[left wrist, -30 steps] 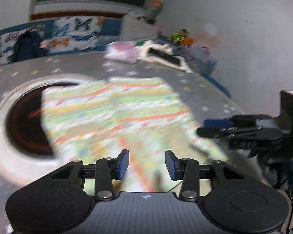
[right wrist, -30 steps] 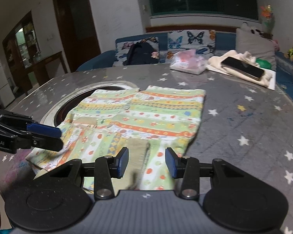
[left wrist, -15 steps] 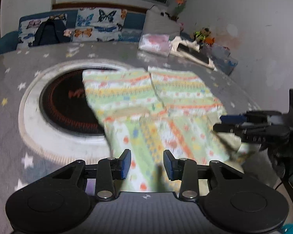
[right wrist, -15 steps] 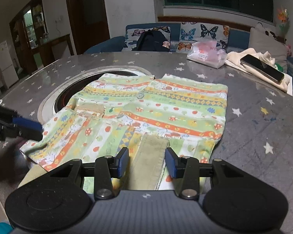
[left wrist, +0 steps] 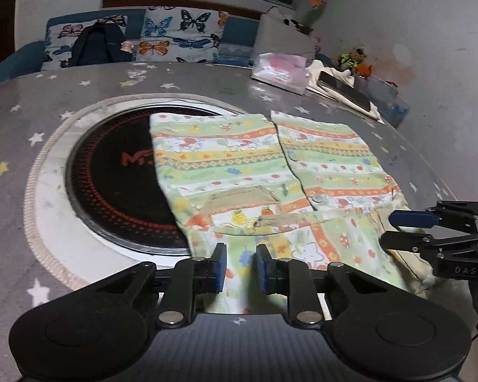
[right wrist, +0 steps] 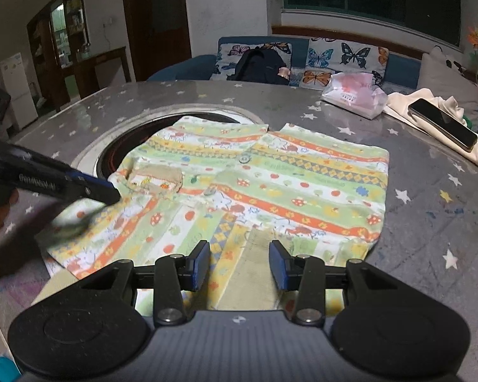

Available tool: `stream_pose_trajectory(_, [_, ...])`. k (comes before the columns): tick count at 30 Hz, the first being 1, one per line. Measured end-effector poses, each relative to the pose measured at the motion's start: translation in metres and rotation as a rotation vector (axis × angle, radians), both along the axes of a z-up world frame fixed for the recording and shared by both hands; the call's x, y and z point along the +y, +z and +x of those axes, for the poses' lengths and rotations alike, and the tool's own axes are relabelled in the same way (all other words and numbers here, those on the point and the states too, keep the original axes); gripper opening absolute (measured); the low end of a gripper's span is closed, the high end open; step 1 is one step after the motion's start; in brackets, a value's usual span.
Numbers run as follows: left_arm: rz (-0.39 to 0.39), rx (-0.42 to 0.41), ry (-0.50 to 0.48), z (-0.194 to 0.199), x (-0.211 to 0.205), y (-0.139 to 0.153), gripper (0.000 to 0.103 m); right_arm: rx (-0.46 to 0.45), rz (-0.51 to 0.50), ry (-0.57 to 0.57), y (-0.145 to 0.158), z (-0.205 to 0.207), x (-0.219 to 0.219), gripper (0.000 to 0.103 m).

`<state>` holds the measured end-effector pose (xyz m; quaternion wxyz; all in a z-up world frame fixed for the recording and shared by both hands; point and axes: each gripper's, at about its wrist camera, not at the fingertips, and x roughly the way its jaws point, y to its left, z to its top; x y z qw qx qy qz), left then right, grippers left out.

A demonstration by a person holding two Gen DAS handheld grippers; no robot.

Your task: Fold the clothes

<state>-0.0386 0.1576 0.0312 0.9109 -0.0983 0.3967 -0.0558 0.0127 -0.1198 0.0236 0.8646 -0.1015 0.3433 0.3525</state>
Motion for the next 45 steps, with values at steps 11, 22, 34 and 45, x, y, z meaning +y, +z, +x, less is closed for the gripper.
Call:
stream_pose_trajectory(11, [0.065,-0.022,-0.124,-0.028,-0.041,0.008,0.036,-0.036,-0.065,0.069,0.0,-0.021,0.004,0.042])
stream_pose_trajectory(22, [0.165,-0.039,-0.205,-0.051,-0.075,0.004,0.045,-0.068,-0.097,0.113,0.006,-0.047,-0.004,0.043])
stream_pose_trajectory(34, [0.061,0.034,-0.219,-0.089,-0.082,0.028,0.062,-0.127,-0.145,0.128,0.018,-0.071,-0.025,0.05])
stream_pose_trajectory(45, [-0.024,0.13,-0.249,-0.089,-0.097,0.015,0.023,-0.168,-0.22,0.17,0.013,-0.091,-0.042,0.055])
